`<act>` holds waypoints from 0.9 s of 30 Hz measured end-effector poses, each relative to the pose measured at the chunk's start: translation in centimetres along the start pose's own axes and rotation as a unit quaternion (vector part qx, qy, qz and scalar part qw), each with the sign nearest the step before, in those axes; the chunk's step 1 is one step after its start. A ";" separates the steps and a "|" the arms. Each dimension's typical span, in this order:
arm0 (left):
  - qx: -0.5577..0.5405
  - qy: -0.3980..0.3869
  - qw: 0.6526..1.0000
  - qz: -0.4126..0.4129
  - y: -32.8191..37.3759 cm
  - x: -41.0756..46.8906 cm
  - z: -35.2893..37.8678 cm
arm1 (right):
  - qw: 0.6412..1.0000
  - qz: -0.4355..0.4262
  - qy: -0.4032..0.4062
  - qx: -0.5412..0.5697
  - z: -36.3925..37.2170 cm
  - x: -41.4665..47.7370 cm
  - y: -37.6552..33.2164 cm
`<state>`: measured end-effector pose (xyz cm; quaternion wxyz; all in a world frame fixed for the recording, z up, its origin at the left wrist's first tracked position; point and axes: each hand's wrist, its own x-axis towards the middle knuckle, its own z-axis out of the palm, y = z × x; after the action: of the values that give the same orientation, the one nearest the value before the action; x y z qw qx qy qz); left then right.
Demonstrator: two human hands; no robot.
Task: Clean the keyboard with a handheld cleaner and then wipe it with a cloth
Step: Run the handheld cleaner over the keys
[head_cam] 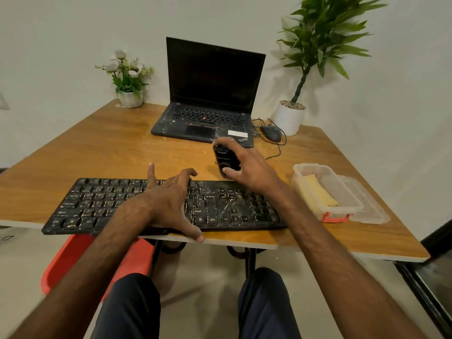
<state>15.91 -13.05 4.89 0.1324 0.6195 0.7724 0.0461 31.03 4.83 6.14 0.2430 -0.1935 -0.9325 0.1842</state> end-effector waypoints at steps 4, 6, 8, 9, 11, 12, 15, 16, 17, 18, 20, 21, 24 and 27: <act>0.008 -0.003 1.000 0.002 0.5 0.0 0.2 | 0.991 0.028 0.039 0.126 -2.0 -3.1 1.0; 0.013 -0.011 1.000 0.013 1.3 0.4 0.3 | 0.993 0.044 0.033 0.100 -2.1 -4.6 1.2; 0.013 -0.014 0.999 0.026 2.1 1.0 0.6 | 0.993 0.073 0.068 0.058 -2.5 -5.7 1.2; 0.011 -0.014 0.999 0.030 2.4 1.3 0.7 | 0.990 0.081 0.088 0.069 -2.8 -6.3 0.8; 0.003 -0.013 0.999 0.032 2.7 1.6 0.7 | 0.985 0.064 0.083 0.140 -3.1 -7.8 -0.9; 0.000 -0.011 0.999 0.034 2.7 1.8 0.8 | 0.983 0.042 0.056 0.172 -3.0 -8.6 -2.0; 0.002 0.003 0.999 0.045 2.4 2.0 1.0 | 0.982 -0.037 -0.040 0.181 -1.7 -10.2 -4.2; 0.002 0.006 0.999 0.046 2.3 2.0 1.0 | 0.986 -0.047 -0.046 0.153 -1.5 -10.1 -4.2; 0.002 0.008 0.999 0.044 2.2 2.0 1.0 | 0.990 -0.043 -0.040 0.125 -1.5 -9.7 -3.9; 0.003 0.008 0.999 0.040 2.2 2.0 1.0 | 0.994 -0.030 -0.026 0.098 -1.8 -9.2 -3.4; 0.003 0.004 0.999 0.035 2.3 1.8 0.9 | 0.998 -0.005 -0.003 0.064 -2.6 -8.5 -2.6; 0.001 0.004 0.999 0.036 2.3 1.8 0.9 | 0.997 -0.005 -0.004 0.076 -2.6 -8.5 -2.6; -0.003 0.007 0.999 0.041 2.0 1.8 1.1 | 0.990 -0.043 -0.034 0.130 -1.5 -9.0 -3.5; -0.007 0.002 0.999 0.038 2.1 1.6 1.1 | 0.996 -0.040 -0.022 0.082 -1.6 -8.6 -3.2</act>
<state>17.83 -11.09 4.11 0.1327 0.6476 0.7481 0.0578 37.94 -1.41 5.58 0.2446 -0.1315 -0.9262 0.2550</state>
